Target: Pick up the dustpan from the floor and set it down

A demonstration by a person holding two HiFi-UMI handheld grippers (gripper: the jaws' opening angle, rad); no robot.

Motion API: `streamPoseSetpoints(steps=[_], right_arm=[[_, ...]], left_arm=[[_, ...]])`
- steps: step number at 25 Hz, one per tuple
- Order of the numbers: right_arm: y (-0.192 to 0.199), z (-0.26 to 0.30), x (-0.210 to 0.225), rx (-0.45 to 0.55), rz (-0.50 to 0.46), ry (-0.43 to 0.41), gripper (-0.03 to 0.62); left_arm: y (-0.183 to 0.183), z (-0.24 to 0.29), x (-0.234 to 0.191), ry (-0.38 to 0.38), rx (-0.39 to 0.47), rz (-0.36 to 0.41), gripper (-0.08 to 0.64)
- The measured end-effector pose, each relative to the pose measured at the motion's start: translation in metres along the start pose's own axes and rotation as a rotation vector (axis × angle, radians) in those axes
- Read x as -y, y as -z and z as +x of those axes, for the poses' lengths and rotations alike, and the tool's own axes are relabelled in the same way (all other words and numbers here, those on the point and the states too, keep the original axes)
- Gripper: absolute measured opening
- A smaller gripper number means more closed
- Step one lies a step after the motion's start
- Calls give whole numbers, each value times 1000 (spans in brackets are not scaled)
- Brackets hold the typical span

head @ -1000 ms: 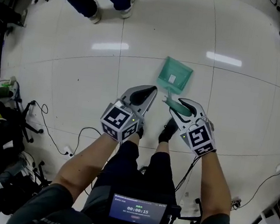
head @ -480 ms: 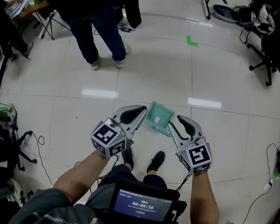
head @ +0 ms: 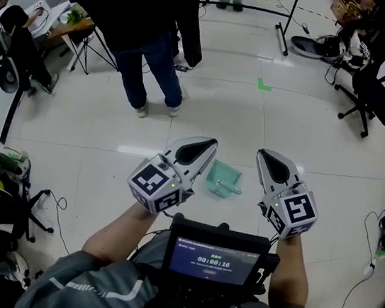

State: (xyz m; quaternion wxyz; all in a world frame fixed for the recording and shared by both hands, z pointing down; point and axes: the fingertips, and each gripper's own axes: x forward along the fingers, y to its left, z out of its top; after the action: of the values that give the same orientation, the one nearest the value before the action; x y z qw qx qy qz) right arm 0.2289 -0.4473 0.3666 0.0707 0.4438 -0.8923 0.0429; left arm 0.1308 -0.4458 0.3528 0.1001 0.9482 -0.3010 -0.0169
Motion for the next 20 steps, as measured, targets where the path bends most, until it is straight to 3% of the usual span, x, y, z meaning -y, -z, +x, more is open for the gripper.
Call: streamPoseSetpoints(steps=[3,7,12,20], right_arm=[[-17,-3,-5,10,18,2,21],[-22,-6,-8,-14,-39,22,21],[-26,-12,-11,1,7,12,20],[-46,-72,3,7,-41,-50,21]], left_arm=[[-9,-9,2,-16,10,-10,34],[-22,-20,-3,-133,37,35,32],[-26,-29,4,-131,39,22,32],[-34,-8,57,-167,25,65,32]])
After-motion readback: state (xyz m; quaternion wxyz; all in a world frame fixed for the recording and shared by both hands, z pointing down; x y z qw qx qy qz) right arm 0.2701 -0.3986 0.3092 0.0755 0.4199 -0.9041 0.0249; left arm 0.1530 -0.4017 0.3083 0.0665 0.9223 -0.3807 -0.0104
